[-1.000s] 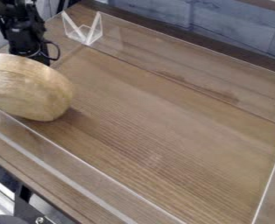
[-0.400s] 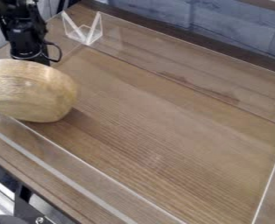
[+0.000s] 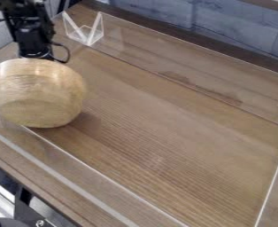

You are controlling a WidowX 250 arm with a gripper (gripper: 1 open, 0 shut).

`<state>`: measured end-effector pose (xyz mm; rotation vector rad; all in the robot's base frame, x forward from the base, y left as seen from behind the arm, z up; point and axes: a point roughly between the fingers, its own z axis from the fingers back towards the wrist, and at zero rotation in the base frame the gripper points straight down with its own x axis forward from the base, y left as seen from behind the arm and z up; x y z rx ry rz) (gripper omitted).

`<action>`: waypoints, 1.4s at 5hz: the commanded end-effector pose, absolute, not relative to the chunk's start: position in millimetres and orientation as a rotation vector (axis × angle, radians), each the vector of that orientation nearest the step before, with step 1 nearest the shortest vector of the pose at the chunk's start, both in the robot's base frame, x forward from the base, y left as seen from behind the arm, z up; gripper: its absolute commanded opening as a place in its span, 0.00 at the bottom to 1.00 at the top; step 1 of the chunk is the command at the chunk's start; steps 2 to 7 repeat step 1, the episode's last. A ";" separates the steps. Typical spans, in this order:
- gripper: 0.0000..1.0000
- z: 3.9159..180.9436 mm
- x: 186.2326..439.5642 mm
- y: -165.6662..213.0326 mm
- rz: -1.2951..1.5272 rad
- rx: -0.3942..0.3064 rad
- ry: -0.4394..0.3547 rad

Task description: Move green stick from inside the wooden bowl to the table next to it

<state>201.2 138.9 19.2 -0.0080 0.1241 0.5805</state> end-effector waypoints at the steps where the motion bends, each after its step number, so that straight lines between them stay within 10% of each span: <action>1: 0.00 8.6 208.9 124.3 0.614 -0.041 0.173; 7: 0.00 8.6 208.9 124.3 0.614 -0.041 0.173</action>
